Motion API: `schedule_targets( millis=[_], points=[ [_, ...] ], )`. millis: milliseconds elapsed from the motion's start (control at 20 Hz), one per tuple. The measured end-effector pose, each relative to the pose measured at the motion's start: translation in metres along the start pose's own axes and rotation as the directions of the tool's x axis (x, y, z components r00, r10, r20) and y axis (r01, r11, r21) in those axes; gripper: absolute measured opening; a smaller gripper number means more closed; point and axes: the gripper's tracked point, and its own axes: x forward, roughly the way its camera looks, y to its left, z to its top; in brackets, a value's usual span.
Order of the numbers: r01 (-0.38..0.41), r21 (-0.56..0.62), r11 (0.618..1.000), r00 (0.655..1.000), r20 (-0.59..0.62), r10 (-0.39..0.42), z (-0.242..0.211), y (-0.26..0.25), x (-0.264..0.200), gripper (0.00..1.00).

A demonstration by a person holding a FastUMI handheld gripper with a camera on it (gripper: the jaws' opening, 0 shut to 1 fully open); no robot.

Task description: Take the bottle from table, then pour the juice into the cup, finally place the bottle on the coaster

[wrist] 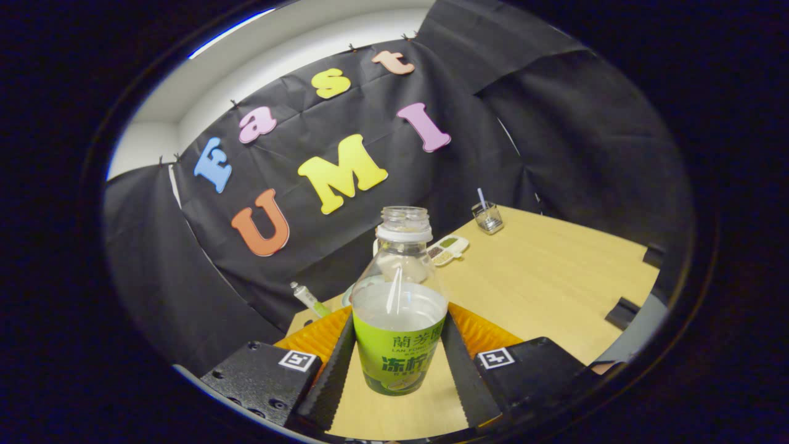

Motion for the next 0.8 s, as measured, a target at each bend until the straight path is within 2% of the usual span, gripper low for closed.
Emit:
schedule_targets(
  millis=[150, 350, 800],
  points=[
    [0.098, -0.077, 0.992, 0.992, 0.082, -0.092, 0.018, -0.007, -0.022, 0.81],
    [0.108, -0.18, 0.978, 0.99, 0.114, -0.088, 0.029, 0.016, -0.028, 0.81],
    [0.141, -0.259, 0.955, 0.983, 0.154, -0.104, 0.033, 0.025, -0.018, 0.81]
  ],
)
